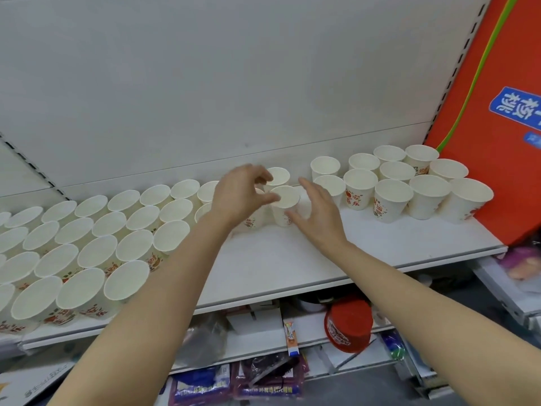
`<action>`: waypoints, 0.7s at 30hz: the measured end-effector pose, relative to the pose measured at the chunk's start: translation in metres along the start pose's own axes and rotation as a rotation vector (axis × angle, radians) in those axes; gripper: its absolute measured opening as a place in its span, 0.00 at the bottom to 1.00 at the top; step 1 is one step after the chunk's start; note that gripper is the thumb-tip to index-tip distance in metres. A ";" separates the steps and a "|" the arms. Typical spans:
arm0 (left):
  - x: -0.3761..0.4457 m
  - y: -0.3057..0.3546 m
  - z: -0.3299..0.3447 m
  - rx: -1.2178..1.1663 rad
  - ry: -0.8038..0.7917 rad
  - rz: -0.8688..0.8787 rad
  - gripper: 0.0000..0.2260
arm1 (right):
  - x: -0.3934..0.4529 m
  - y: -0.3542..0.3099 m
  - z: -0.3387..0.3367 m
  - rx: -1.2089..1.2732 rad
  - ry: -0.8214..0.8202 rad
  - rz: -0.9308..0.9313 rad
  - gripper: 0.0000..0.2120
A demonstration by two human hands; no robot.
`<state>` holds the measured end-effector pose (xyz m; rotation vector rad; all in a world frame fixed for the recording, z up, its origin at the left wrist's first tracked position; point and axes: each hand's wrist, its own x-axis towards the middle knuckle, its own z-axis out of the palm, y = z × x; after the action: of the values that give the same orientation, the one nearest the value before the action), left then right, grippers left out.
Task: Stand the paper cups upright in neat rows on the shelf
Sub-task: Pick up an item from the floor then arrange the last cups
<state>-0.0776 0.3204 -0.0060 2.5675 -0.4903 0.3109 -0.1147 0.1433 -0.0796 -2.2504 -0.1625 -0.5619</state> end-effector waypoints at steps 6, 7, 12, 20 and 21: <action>0.023 0.062 0.052 0.092 -0.066 0.188 0.13 | -0.005 0.041 -0.055 -0.191 0.294 -0.111 0.12; 0.027 0.068 0.063 0.157 -0.094 0.218 0.14 | -0.004 0.049 -0.068 -0.243 0.320 -0.097 0.11; 0.043 0.080 0.092 0.444 -0.158 0.270 0.09 | -0.006 0.082 -0.115 -0.451 0.284 -0.007 0.12; 0.034 0.083 0.069 0.118 -0.053 0.213 0.04 | -0.010 0.101 -0.134 -0.487 0.135 0.104 0.06; 0.030 0.083 0.061 0.038 -0.059 0.189 0.04 | -0.009 0.102 -0.135 -0.481 0.126 0.100 0.04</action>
<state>-0.0755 0.2126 -0.0125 2.5776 -0.7579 0.3134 -0.1398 -0.0244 -0.0736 -2.6554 0.1663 -0.7473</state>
